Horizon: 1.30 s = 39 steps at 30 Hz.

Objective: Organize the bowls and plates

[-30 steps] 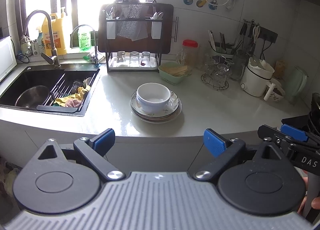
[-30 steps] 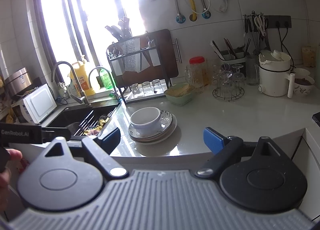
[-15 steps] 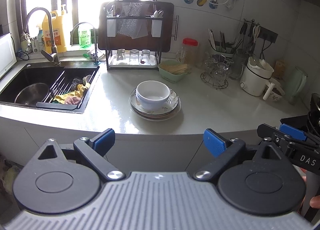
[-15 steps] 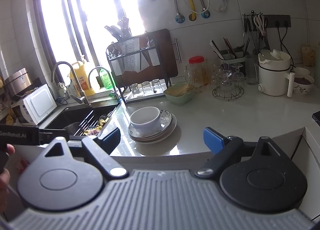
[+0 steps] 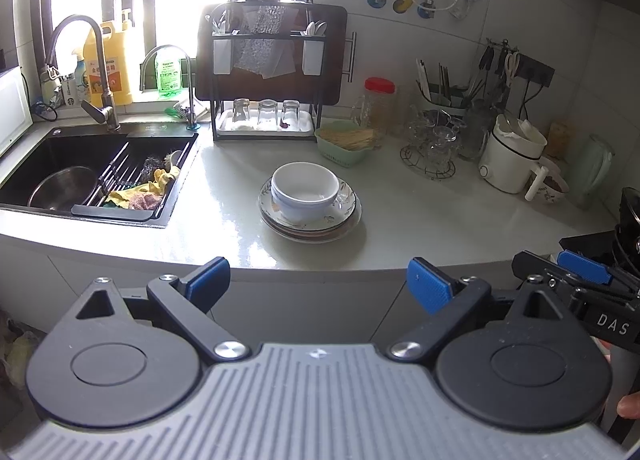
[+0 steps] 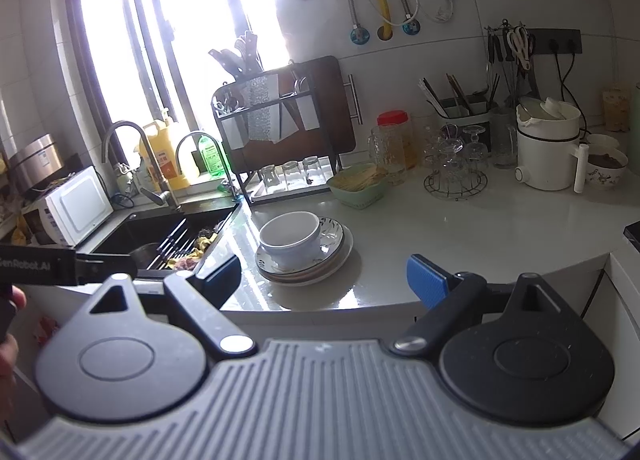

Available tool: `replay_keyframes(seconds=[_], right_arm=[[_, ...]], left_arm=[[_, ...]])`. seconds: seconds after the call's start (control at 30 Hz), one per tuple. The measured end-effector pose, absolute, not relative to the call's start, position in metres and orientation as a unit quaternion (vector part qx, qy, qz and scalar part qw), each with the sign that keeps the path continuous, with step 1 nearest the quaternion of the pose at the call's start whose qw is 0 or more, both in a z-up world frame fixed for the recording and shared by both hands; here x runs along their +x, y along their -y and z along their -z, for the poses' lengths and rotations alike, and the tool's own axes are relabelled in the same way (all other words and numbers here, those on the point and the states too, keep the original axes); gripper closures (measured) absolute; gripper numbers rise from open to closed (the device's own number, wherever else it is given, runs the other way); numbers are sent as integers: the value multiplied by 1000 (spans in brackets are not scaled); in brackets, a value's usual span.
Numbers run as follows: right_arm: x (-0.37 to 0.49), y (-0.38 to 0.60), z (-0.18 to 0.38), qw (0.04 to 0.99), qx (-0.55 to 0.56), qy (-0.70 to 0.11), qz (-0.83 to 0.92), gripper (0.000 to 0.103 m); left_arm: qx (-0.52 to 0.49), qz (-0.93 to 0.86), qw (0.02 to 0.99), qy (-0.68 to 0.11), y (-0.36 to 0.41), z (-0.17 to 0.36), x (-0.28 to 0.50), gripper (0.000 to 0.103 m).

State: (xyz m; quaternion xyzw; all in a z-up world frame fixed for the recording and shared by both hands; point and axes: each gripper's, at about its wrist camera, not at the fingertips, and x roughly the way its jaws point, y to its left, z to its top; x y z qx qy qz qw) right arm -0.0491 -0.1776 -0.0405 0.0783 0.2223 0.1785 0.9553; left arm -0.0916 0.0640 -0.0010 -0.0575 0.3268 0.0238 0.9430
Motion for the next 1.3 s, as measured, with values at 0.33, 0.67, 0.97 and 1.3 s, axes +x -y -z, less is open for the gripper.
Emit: replay_keyframes(seconds=[0.33, 0.67, 0.97, 1.3], right_arm=[[-49, 177, 41, 955, 79, -224, -178, 12], [-48, 176, 43, 955, 79, -225, -175, 12], [-49, 176, 43, 955, 79, -225, -176, 12], [-50, 177, 42, 956, 78, -222, -176, 12]], left_arm=[[-58, -23, 942, -330, -60, 4, -92, 6], [-59, -26, 942, -330, -62, 5, -92, 6], [-61, -26, 942, -330, -63, 6, -93, 6], [-61, -27, 942, -328, -64, 6, -97, 6]])
